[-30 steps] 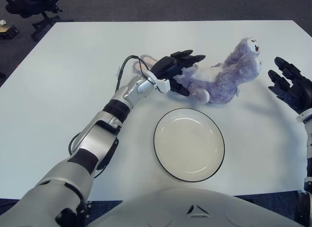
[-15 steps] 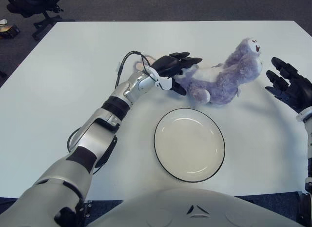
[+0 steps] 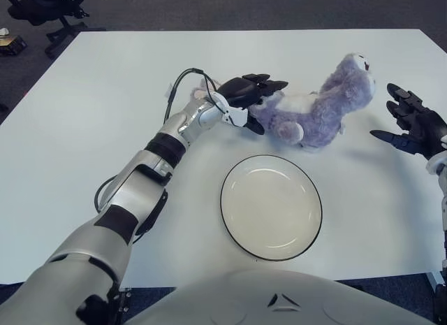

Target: Put the doll into the plate.

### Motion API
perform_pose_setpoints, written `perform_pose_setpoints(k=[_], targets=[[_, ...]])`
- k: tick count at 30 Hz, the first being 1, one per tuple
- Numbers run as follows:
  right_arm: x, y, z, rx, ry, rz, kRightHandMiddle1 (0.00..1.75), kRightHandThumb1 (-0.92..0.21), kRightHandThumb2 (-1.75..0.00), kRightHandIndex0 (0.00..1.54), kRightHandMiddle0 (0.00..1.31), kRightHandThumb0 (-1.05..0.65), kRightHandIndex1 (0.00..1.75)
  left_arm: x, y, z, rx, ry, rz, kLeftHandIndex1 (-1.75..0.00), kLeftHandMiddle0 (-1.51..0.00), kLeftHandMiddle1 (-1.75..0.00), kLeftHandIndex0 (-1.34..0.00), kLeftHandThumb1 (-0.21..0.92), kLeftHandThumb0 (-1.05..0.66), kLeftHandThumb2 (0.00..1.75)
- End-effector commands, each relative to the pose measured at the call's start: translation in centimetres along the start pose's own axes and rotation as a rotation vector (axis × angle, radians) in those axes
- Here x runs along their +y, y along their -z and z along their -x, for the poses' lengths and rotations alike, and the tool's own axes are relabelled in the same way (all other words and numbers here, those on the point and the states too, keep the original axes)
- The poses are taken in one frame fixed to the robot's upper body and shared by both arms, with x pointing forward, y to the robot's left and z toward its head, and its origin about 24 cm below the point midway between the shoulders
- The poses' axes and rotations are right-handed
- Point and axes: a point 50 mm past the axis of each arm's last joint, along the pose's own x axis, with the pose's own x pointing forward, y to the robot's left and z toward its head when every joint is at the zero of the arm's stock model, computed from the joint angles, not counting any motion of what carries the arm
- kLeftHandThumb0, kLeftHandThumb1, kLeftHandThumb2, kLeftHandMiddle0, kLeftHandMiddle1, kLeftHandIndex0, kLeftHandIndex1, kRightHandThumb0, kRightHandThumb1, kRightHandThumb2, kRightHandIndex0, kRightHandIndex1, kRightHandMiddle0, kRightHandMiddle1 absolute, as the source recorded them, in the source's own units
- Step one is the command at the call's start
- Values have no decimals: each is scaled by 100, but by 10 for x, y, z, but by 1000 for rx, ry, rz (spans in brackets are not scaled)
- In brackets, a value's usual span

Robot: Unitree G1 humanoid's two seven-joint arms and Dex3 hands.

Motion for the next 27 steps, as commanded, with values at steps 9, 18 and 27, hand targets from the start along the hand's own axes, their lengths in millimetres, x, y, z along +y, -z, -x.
perform_pose_setpoints(k=[9, 18, 27], targets=[[-1, -5, 3, -24, -15, 77, 2, -87, -2, 7, 10, -71, 0, -6, 7, -3, 15, 77, -38, -1, -23, 0, -30, 86, -80, 0], [-1, -7, 5, -31, -17, 80, 2, -87, -1, 7, 11, -71, 0, -19, 8, -6, -1, 131, -107, -1, -23, 0, -30, 86, -81, 0], [0, -7, 7, -39, -18, 75, 2, -88, -1, 7, 11, -71, 0, -25, 7, -10, 0, 139, -95, -1, -25, -1, -32, 84, -76, 0]])
